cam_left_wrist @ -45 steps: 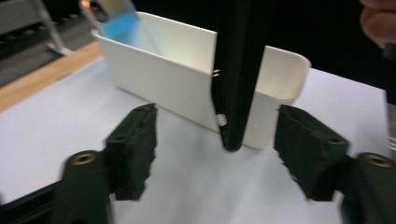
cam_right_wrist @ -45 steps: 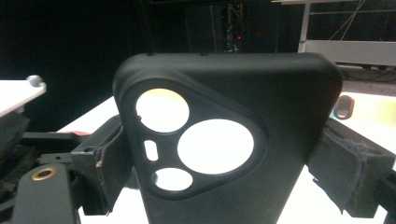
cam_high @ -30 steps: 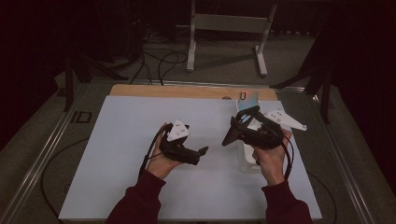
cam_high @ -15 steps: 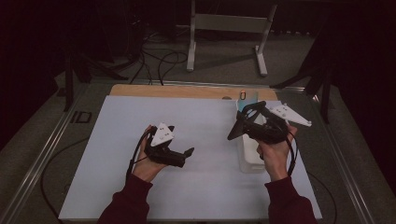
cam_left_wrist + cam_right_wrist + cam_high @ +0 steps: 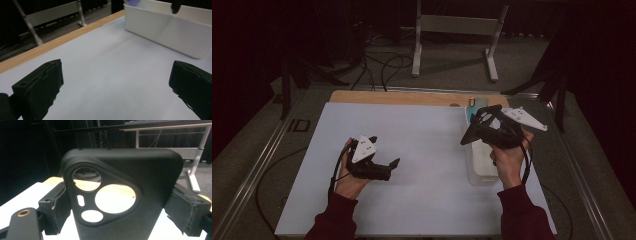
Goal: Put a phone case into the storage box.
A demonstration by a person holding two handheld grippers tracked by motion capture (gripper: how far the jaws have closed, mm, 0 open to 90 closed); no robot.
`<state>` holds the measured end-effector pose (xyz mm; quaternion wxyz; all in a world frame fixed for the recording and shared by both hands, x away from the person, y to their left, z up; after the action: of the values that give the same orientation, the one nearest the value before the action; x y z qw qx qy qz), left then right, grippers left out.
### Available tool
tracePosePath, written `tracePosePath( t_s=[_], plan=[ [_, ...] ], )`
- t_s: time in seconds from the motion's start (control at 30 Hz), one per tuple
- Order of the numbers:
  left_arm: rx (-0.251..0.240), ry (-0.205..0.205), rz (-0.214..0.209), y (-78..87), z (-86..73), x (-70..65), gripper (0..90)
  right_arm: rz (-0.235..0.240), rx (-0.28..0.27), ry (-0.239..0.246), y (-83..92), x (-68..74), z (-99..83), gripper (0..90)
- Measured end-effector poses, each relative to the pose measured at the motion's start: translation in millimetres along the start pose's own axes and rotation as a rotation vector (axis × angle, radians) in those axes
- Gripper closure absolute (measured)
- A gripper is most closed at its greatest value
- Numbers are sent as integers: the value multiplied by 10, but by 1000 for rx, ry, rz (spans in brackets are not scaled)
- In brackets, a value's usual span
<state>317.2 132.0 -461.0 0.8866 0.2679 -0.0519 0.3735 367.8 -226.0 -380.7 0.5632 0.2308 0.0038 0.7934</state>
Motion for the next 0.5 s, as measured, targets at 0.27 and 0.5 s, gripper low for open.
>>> tracePosePath(
  t_s=[0.27,0.5],
  plan=[
    [14,10,67,236,-214,117,0,-46,-6,-1,-93,-82,45,143],
    [21,39,107,378,-388,205,0,-79,-6,1,-174,-155,69,143]
  ],
)
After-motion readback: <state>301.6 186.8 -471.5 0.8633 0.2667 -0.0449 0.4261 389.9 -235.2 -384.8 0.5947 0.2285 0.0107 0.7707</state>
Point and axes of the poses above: each handheld gripper's, and its own axes: y roughly backward along the jaws, z roughly out of its top, x roughly to its left, the point moved 4 cm from there along -y, roughly forward along the jaws, and after that the axes turned 15 degrees about -y, right-handed, at the moved point
